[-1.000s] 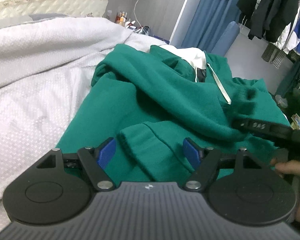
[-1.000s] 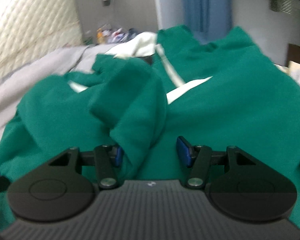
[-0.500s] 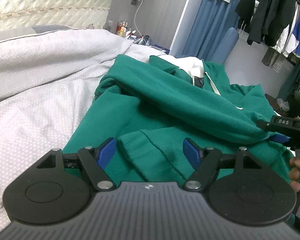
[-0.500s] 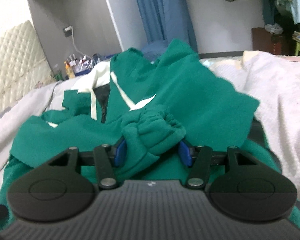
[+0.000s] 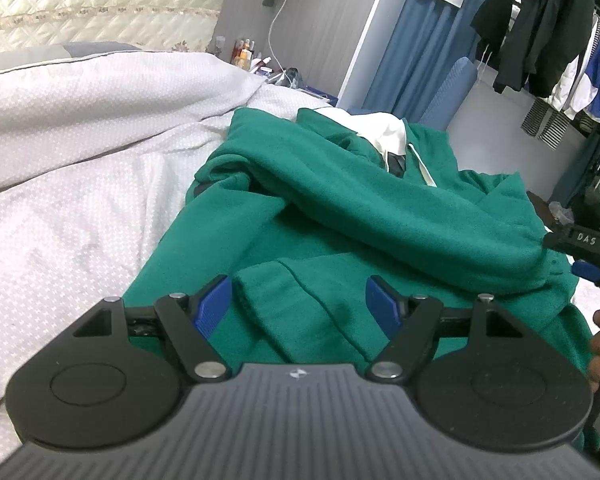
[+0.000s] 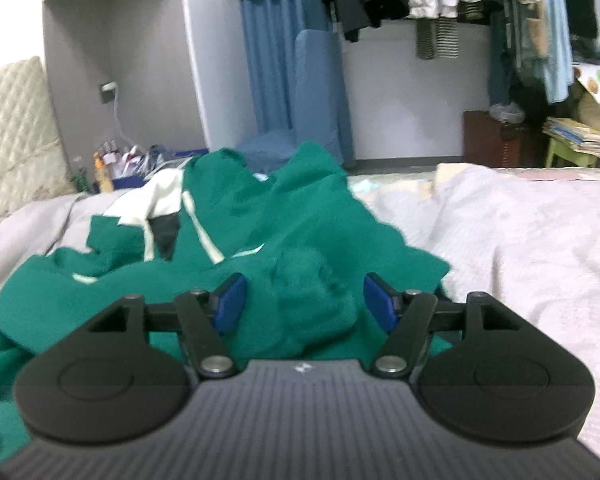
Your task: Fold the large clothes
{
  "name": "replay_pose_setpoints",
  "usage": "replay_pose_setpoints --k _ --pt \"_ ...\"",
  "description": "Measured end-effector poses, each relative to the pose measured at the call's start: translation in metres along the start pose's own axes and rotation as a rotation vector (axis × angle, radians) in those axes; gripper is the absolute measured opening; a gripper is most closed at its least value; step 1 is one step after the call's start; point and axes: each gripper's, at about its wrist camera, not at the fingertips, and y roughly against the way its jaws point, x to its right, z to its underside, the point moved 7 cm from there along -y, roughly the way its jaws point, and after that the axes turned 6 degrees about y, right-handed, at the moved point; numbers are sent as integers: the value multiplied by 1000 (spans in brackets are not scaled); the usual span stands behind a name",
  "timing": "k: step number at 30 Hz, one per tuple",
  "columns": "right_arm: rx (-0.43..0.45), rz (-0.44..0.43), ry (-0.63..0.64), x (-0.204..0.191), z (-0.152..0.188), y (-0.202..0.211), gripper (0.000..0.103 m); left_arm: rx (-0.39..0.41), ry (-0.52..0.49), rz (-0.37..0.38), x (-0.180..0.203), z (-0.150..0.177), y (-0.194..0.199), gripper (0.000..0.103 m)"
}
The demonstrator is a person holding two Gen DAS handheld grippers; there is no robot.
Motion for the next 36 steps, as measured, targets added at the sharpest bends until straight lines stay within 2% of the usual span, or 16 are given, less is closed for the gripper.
replay_pose_setpoints --k 2,5,8,10,12,14,17,20,21,24,28,31,36 --pt "28 29 -17 6 -5 4 68 -3 1 2 0 0 -1 78" --pt "75 -6 0 2 -12 8 68 -5 -2 -2 1 0 -2 78" --pt "108 -129 103 -28 -13 16 68 -3 -10 -5 2 1 -2 78" --pt "101 -234 166 -52 -8 18 68 -1 -15 -11 3 1 -2 78" --pt "53 -325 198 -71 2 13 67 2 -19 -13 3 1 -2 78" --pt "-7 -372 219 -83 13 4 66 0 -17 -9 3 2 -2 78" --pt "-103 -388 258 -92 33 -14 66 -2 -25 4 4 4 -3 78" --pt "-265 -413 268 -99 60 -39 66 -10 -40 15 7 7 -9 78" --pt "-291 -412 275 -100 67 -44 66 -17 -46 16 8 8 -12 78" --pt "-289 -410 334 -106 74 -48 67 -41 -58 4 10 14 -23 78" --pt "-294 -415 320 -107 72 -47 67 -36 -76 -26 9 18 -29 78" --pt "-286 -425 314 -103 71 -38 67 -38 -58 -29 10 16 -27 78" --pt "-275 -449 291 -95 63 -23 67 -24 -85 -38 20 18 -12 78"
